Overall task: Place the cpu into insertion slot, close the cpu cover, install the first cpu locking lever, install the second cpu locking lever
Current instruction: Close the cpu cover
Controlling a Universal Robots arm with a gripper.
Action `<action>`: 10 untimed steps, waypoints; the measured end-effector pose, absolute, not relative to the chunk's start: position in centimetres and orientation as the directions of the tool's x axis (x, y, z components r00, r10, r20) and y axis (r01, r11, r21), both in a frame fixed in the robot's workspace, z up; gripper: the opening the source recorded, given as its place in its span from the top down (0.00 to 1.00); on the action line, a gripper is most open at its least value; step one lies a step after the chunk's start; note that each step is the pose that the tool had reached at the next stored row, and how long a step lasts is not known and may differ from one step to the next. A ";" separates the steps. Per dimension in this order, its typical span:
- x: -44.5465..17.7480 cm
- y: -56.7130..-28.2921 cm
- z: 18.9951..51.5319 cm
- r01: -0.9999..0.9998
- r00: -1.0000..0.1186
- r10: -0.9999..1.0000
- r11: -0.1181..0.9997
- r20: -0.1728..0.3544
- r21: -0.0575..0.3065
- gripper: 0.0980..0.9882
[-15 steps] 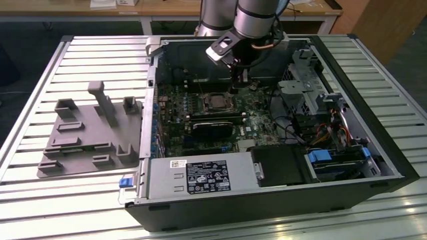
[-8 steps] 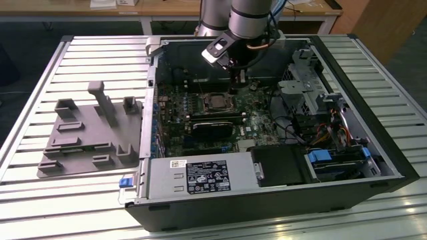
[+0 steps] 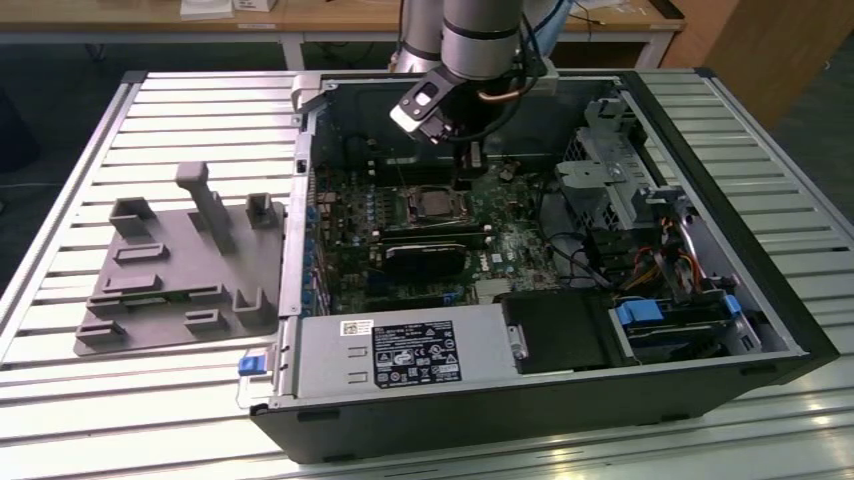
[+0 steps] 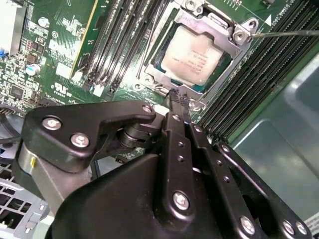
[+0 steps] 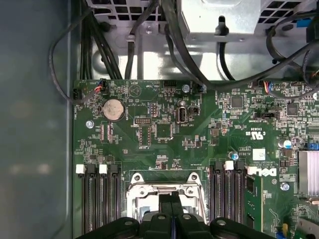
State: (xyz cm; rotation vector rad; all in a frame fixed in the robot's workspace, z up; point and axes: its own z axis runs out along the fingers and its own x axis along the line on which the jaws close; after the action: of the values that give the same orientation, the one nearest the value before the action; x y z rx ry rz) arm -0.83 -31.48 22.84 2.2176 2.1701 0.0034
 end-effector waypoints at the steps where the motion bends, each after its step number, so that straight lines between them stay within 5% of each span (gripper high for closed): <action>1: -1.0 -31.5 22.8 0.999 0.022 0.999 -0.021 -0.025 0.036 1.00; 10: -3.0 -31.8 22.6 0.998 0.022 0.999 -0.020 -0.025 0.066 1.00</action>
State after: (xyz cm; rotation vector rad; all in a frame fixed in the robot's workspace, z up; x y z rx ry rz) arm -3.02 -31.75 22.62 2.1980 2.1523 0.0442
